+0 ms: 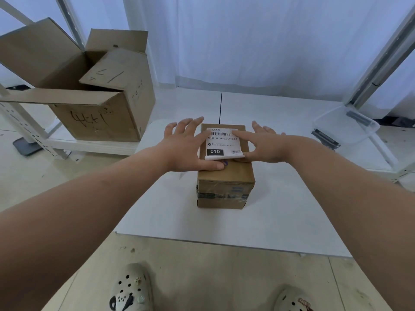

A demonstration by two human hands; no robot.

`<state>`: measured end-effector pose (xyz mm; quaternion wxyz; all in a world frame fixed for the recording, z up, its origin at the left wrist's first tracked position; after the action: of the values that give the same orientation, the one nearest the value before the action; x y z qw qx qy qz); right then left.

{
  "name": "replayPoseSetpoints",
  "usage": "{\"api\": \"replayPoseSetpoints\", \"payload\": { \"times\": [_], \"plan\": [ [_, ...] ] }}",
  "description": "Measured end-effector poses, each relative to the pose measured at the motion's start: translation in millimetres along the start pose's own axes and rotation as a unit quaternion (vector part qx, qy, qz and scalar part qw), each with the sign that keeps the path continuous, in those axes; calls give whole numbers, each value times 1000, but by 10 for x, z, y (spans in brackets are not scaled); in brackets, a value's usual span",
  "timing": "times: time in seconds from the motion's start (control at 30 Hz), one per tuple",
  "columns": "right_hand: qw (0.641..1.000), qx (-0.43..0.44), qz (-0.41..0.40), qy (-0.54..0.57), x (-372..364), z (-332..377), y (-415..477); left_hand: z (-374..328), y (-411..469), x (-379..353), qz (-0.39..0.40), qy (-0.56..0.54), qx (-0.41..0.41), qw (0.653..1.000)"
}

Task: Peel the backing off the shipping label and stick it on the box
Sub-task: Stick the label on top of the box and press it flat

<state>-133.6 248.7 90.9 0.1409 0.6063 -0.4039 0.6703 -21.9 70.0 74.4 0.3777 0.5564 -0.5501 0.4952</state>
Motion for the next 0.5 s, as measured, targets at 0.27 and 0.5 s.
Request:
{"api": "replayPoseSetpoints", "payload": {
  "times": [0.27,0.5],
  "plan": [
    [983,116,-138,14,-41,15,-128,-152,-117,127,-60,-34,-178,982],
    [970,150,-107,161,-83,175,-245,-102,-120,73,-72,-19,-225,972]
  ]
}}
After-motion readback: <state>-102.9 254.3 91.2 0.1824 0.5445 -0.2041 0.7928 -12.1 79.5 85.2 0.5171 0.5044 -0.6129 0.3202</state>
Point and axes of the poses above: each hand's wrist, its own y-axis towards the middle knuckle, its own x-axis out of the back of the hand, z = x × y, the point moved 1 cm from there along y, towards the middle knuckle, and after that the axes turned 10 degrees about -y, right-handed, at the moved point
